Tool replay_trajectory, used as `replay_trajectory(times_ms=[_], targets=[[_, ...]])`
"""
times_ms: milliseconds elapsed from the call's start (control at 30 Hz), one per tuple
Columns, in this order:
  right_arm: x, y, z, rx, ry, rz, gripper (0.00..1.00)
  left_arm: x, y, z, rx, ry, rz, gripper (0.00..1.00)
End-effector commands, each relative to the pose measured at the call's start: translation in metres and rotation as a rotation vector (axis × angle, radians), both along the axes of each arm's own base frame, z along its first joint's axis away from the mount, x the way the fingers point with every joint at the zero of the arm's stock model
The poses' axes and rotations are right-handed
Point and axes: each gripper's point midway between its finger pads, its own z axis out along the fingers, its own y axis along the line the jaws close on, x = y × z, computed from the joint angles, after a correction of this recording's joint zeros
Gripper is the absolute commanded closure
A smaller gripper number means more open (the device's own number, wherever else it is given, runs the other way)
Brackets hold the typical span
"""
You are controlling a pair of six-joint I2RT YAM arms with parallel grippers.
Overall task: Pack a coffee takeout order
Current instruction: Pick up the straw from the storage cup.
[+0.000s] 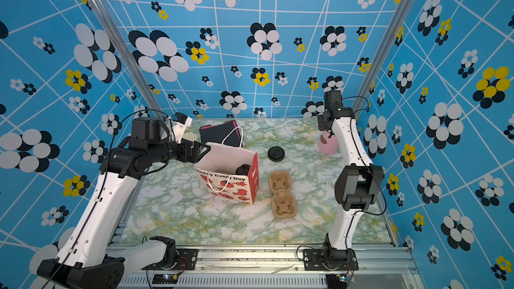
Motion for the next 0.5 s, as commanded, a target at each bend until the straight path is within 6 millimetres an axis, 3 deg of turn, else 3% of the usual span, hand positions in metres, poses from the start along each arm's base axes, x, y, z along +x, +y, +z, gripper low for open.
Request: replay_trajectory(times_ms=[0, 267, 467], targets=[[0.015, -0.045, 0.014, 0.045, -0.086, -0.178, 0.05, 0.000, 0.002, 0.025, -0.019, -0.054, 0.003, 0.38], [0.051, -0.128, -0.029, -0.007, -0.003, -0.459, 0.13, -0.014, 0.002, 0.067, -0.087, -0.188, 0.018, 0.16], [0.078, -0.174, -0.057, -0.033, 0.055, -0.598, 0.25, -0.029, -0.003, 0.076, -0.139, -0.255, -0.009, 0.07]])
